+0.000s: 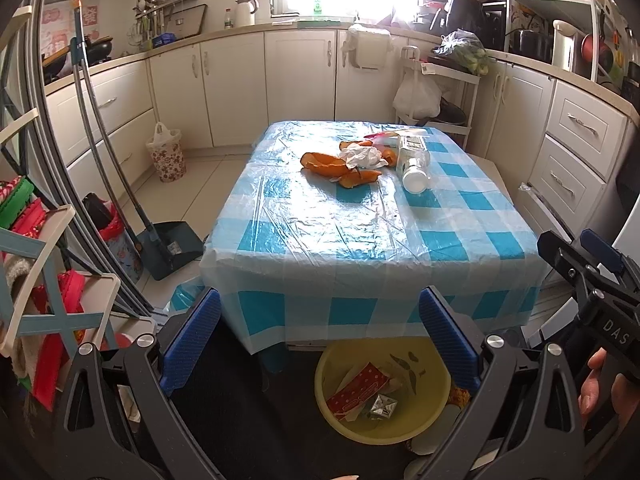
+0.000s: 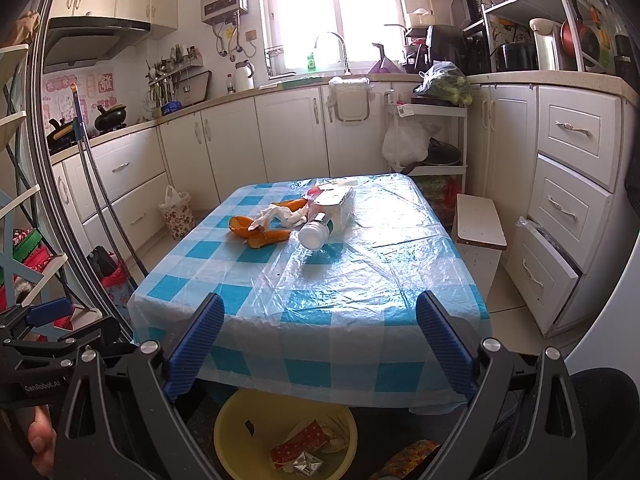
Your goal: Collect trash
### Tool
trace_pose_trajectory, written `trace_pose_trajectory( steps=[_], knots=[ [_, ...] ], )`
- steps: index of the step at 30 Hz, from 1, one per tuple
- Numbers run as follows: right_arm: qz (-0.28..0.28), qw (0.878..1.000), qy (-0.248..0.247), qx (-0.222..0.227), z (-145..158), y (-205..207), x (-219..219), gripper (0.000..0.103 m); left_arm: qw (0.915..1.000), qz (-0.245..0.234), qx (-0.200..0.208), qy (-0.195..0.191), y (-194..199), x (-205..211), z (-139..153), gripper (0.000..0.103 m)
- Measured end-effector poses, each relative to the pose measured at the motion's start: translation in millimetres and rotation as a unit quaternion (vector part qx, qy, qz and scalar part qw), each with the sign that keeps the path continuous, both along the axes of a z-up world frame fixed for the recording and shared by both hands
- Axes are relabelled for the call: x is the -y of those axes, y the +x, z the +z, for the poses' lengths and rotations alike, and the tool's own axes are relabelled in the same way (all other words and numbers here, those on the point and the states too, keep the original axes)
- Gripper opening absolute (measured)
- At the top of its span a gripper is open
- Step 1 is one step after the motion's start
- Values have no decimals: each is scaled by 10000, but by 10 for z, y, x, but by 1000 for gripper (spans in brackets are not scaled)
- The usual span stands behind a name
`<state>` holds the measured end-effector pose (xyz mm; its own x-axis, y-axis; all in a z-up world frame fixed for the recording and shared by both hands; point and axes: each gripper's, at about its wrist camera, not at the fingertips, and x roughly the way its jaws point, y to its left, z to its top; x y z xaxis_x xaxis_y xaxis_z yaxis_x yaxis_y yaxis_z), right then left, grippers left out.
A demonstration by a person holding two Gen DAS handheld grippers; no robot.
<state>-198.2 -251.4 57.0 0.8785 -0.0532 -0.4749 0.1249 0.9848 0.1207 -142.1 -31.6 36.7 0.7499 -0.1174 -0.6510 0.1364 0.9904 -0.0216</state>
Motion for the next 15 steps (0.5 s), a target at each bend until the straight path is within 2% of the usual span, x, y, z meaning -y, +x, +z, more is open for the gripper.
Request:
trace_pose_trajectory(
  steps=[15],
  knots=[
    [62,9999,-53,-59,-27,15,-10,93,10000,4,-31,-13,-4,-15,-1,96]
  ],
)
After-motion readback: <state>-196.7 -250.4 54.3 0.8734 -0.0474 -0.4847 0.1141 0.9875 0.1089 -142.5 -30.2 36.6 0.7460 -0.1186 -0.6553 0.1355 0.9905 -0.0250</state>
